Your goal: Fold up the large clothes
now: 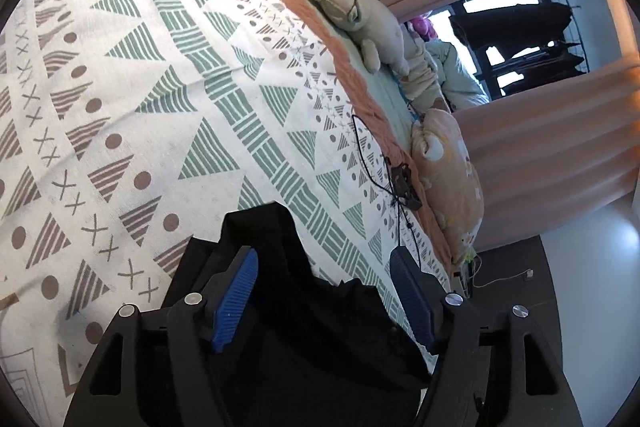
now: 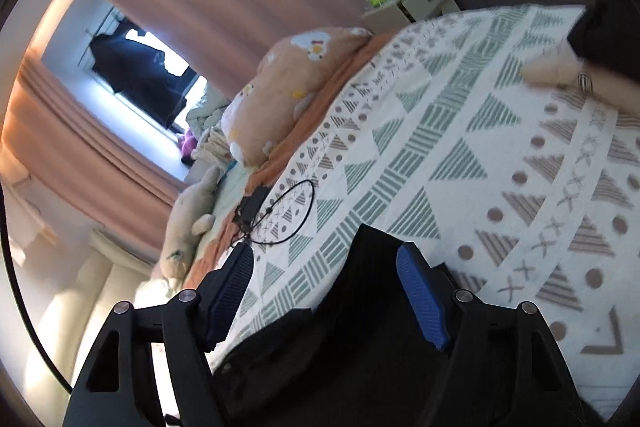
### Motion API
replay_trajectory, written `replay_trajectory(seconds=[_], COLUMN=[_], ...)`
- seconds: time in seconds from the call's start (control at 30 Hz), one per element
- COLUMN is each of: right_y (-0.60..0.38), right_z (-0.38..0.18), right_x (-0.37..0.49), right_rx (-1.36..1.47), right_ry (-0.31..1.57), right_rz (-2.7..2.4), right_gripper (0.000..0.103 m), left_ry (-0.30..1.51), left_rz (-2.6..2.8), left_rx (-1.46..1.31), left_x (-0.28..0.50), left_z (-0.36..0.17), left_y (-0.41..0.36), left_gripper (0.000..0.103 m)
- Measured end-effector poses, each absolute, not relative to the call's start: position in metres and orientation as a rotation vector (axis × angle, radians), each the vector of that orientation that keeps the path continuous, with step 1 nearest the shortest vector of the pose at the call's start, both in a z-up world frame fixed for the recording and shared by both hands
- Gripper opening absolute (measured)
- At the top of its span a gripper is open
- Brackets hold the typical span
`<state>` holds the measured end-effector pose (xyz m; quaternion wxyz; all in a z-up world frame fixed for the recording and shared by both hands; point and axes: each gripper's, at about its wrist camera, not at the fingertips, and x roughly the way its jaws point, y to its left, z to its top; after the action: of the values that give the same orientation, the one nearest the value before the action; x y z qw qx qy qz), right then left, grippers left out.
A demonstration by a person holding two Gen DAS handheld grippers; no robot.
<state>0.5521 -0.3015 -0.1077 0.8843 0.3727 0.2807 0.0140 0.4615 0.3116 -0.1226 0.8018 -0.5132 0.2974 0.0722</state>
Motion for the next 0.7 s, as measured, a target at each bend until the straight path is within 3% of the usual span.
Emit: replay_trajectory(seconds=[0.5,0.7], right_y=[-0.298,-0.306], right_z=[-0.126,-0.140], right_x=[0.517,0.503], right_rx=[0.616,0.529], right_ry=[0.805,0.909], right_rz=[-0.020,-0.006], right_gripper=[0.075,0.075], left_ry=[0.726,0.813], left_rz=[0.284,0.258], left_rx=[-0.995,-0.901], left_x=[0.396,0.379], left_z=[-0.129,-0.146], left_y=[0.320,0.311], left_gripper=[0.070,0.063])
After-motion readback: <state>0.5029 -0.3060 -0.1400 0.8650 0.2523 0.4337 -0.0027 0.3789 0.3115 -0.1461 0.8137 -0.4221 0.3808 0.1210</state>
